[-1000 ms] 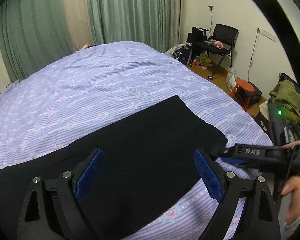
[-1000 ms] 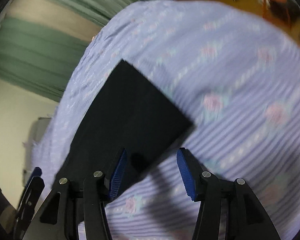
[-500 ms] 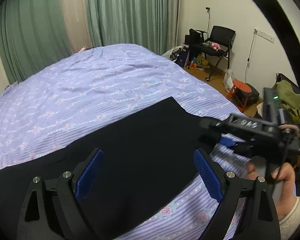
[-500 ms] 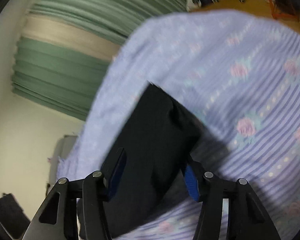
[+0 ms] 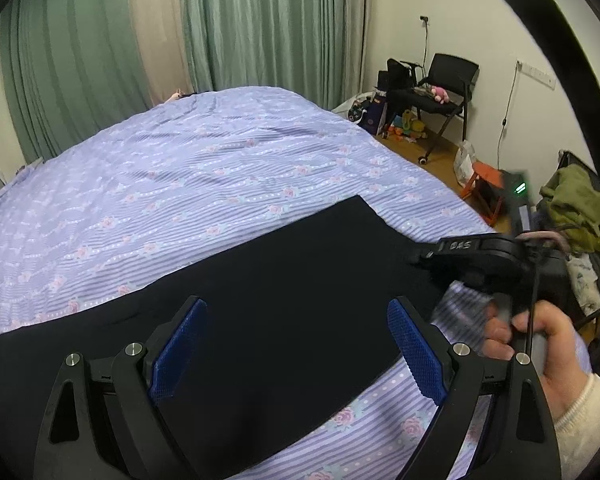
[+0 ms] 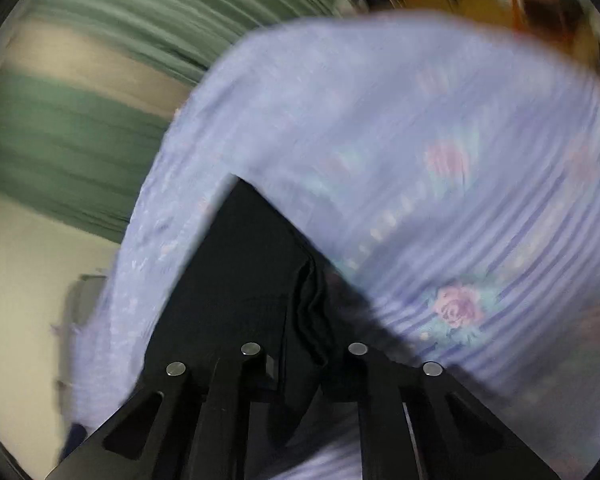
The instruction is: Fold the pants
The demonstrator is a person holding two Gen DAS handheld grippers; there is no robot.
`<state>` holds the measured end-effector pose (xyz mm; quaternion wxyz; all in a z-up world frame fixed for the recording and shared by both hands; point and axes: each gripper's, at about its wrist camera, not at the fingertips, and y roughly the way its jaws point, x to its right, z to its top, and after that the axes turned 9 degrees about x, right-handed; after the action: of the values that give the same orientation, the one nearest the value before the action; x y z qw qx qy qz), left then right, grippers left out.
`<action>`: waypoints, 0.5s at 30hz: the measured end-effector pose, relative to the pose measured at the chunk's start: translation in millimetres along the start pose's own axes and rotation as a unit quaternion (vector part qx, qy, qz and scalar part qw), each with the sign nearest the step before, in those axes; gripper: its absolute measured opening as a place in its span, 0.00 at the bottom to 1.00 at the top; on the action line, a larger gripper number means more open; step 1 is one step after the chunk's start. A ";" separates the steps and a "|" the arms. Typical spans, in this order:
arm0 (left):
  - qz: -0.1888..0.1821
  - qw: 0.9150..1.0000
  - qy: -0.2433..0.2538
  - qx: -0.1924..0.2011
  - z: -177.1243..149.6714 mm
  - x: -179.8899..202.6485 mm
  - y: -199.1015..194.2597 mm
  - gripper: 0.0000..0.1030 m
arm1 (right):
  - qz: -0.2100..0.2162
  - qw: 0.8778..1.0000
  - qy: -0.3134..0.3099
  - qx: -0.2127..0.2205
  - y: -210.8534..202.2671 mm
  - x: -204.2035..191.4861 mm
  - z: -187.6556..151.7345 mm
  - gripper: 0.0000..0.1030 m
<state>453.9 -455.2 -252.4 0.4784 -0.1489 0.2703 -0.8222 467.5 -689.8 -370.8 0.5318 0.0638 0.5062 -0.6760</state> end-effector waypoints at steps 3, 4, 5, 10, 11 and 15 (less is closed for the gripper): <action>0.012 1.000 -0.007 -0.007 3.1 -5.0 -3.8 0.90 | -0.050 0.995 -0.083 0.022 -15.1 -29.4 -2.2 0.11; 0.017 1.000 -0.009 -0.012 4.2 -6.9 -5.6 0.90 | -0.070 0.993 -0.097 0.011 -12.8 -34.6 -2.8 0.11; 0.026 0.999 -0.012 -0.018 6.7 -10.1 -10.5 0.90 | -0.074 0.992 -0.106 0.010 -15.1 -38.5 -2.3 0.11; 0.072 0.994 -0.064 -0.049 19.1 -39.7 -38.5 0.90 | -0.071 0.978 -0.191 0.038 -61.1 -95.9 7.9 0.11; 0.077 0.991 -0.092 -0.057 20.3 -53.7 -48.8 0.90 | -0.071 0.974 -0.209 0.042 -66.5 -108.1 8.9 0.11; 0.096 0.982 -0.157 -0.051 16.4 -102.1 -87.0 0.90 | -0.050 0.957 -0.280 0.058 -87.8 -171.4 3.5 0.11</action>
<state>451.6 -337.2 -186.6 0.5832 -0.2739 0.2461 -0.7241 473.3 -587.1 -208.0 0.6130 -0.1226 0.2998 -0.7206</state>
